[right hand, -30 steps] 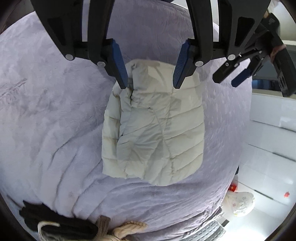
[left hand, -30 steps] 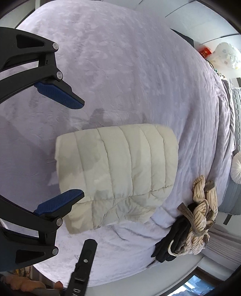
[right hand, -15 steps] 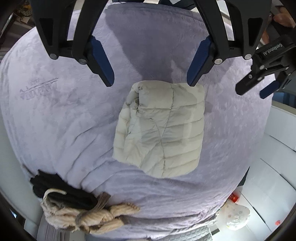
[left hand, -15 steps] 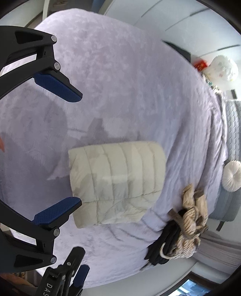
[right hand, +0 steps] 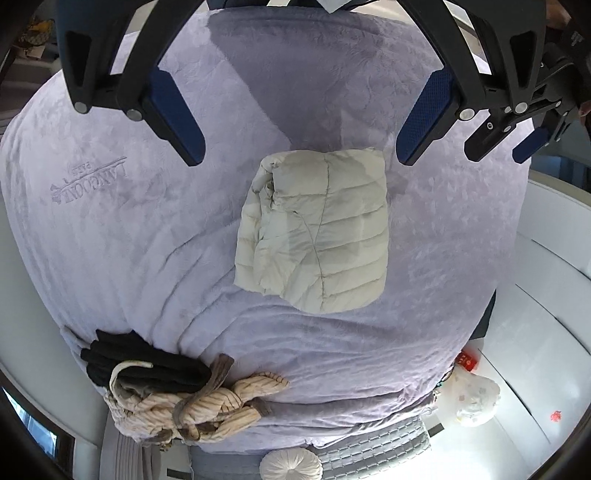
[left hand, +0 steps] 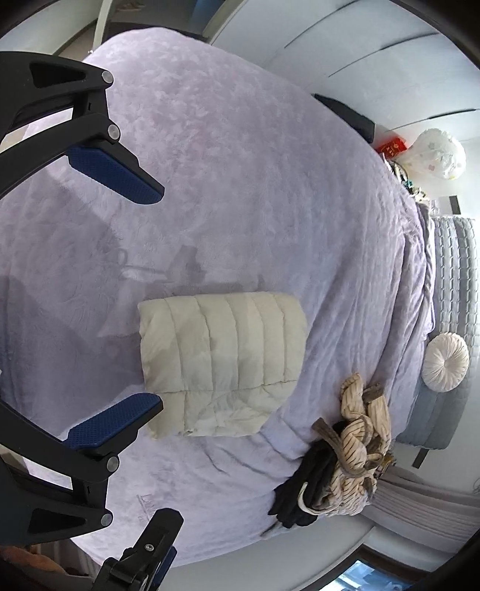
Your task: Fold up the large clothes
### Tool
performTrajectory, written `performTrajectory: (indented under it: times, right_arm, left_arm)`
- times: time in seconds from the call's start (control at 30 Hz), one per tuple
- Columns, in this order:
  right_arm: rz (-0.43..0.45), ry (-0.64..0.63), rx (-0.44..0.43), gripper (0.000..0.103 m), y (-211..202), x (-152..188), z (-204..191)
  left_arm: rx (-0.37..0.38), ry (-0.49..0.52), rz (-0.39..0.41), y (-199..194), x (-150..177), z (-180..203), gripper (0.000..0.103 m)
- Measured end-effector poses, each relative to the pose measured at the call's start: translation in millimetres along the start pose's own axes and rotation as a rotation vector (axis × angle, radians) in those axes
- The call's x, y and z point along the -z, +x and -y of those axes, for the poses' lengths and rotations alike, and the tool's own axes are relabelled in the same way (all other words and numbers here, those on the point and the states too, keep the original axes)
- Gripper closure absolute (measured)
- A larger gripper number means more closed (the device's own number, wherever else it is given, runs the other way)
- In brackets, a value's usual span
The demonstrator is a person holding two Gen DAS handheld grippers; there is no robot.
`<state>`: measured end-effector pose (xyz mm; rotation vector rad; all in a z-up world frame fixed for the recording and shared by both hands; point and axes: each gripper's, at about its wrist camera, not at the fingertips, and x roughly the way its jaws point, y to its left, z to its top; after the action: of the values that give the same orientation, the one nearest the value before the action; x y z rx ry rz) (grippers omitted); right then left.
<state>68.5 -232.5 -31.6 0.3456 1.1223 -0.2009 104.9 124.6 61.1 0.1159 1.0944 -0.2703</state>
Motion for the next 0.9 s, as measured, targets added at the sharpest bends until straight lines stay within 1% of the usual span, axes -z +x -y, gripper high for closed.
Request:
performTrajectory:
  times: [0.1,0.33,0.9]
  right_arm:
    - [0.024,-0.019,0.033,0.0,-11.4,1.5,-6.4]
    - [0.043,-0.046,0.082,0.0,-20.8,2.9,-9.8]
    - [0.041,-0.053,0.088,0.0,-26.8,8.6,-8.8]
  left_arm:
    - [-0.005,0.005,0.009,-8.8,-0.4,2.1,0.0]
    - [-0.03,0.039,0.032,-24.8,2.5,9.3,0.0]
    - [-0.032,0.045,0.024,-26.6,3.0,11.2,0.0]
